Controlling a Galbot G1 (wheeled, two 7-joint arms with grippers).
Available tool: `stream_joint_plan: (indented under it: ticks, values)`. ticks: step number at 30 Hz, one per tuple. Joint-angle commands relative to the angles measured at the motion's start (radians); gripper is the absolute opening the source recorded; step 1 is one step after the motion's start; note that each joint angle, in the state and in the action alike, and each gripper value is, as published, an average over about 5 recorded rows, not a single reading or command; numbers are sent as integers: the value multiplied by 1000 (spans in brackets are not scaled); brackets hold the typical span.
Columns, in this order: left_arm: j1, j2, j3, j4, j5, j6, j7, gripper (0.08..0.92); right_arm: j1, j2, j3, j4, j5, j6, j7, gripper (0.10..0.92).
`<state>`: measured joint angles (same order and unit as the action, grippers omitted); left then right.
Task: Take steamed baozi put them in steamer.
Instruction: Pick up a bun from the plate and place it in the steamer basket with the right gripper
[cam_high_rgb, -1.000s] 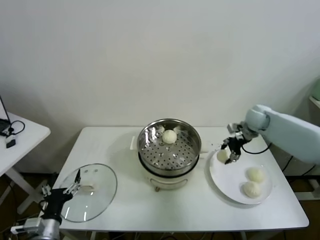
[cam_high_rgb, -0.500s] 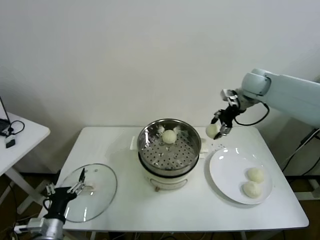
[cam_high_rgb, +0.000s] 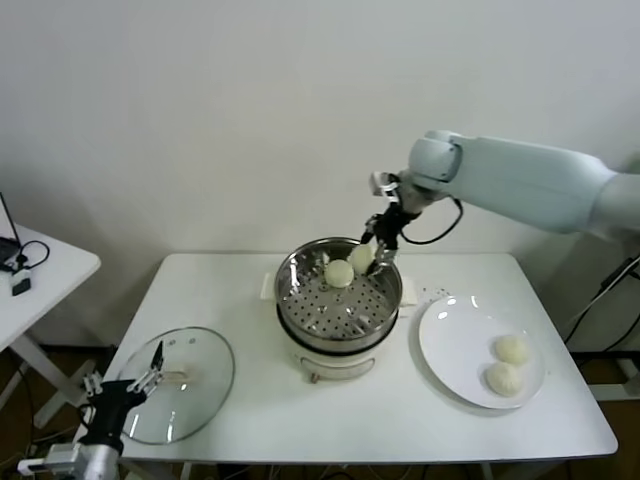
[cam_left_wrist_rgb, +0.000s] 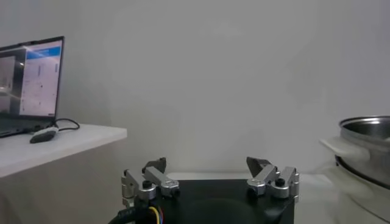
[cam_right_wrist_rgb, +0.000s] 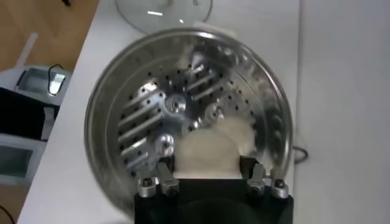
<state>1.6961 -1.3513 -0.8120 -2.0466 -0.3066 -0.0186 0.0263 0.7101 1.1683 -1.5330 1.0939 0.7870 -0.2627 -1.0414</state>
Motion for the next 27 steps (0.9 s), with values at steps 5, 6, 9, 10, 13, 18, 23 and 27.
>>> stream_joint_plan:
  ticks: [5,6,9,10,13,18,23,27]
  values:
    - [3,-1,0,2,3,6,0,823,-187,214,75,-131,-30,-8,19,685]
    - [4,-1,-1,2,0,6,0,823,-193,221,78,-138,-32,-7,19,685]
    - [8,0,-2,6,-9,5,0,823,-204,234,82,-155,-39,-5,18,685]
    - [10,0,-2,7,-11,4,0,823,-207,237,83,-161,-43,-4,17,686]
    - [14,1,-2,10,-14,2,0,823,-217,242,89,-180,-58,-1,16,687]
    - [19,2,-3,12,-20,1,-1,823,-230,240,99,-201,-89,4,14,687]
    - [19,2,-3,14,-20,1,-1,823,-233,236,107,-207,-101,5,13,687]
    - [17,1,-2,14,-20,2,-1,823,-233,235,111,-211,-105,6,12,687]
